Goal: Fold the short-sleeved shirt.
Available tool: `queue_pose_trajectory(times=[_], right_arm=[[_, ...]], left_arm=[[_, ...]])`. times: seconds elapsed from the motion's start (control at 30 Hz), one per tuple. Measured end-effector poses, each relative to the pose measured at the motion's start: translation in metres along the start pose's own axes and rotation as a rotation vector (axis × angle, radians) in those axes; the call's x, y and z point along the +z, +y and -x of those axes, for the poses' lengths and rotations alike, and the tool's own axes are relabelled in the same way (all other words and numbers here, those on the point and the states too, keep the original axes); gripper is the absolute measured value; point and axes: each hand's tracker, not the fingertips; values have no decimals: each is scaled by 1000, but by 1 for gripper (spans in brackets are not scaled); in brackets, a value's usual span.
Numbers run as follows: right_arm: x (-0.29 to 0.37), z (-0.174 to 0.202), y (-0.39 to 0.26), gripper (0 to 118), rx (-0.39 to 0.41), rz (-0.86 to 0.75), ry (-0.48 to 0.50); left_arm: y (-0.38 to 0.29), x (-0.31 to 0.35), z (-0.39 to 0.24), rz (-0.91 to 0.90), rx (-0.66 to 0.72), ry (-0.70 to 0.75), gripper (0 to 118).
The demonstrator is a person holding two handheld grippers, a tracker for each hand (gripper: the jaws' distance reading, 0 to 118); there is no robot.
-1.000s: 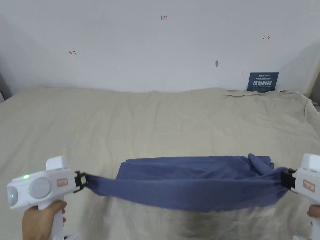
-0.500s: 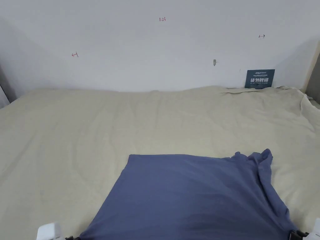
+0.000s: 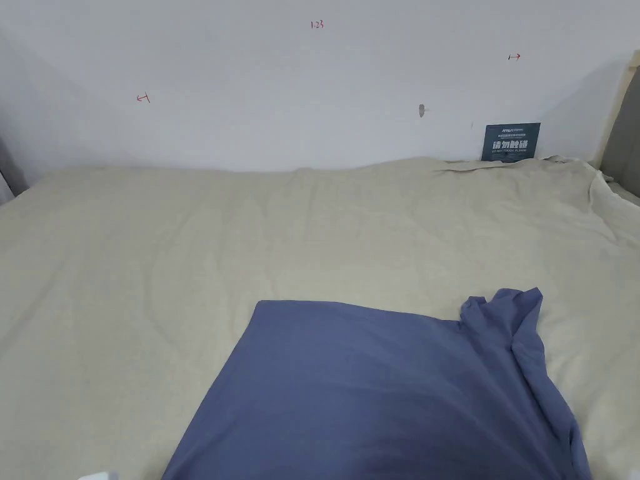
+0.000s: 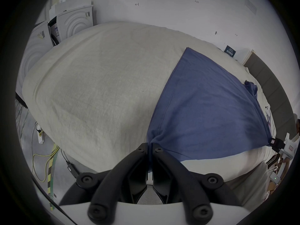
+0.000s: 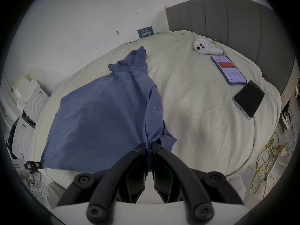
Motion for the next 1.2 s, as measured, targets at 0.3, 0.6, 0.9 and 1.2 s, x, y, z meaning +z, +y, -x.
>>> queue_pose_trajectory(times=[0.3,0.6,0.9,1.2], right_arm=[[-17,18,-8,6,89,50,-75],[33,42,21,69,113,-79,-53],[106,77,76,75,192,-373,11],[155,110,90,75,240,-585,-10]], left_arm=[[7,-20,-8,81,21,25,3],[25,25,-29,-26,62,-27,107],[81,87,-79,-396,-52,-93,108],[100,123,-130,-597,-177,-104,98]])
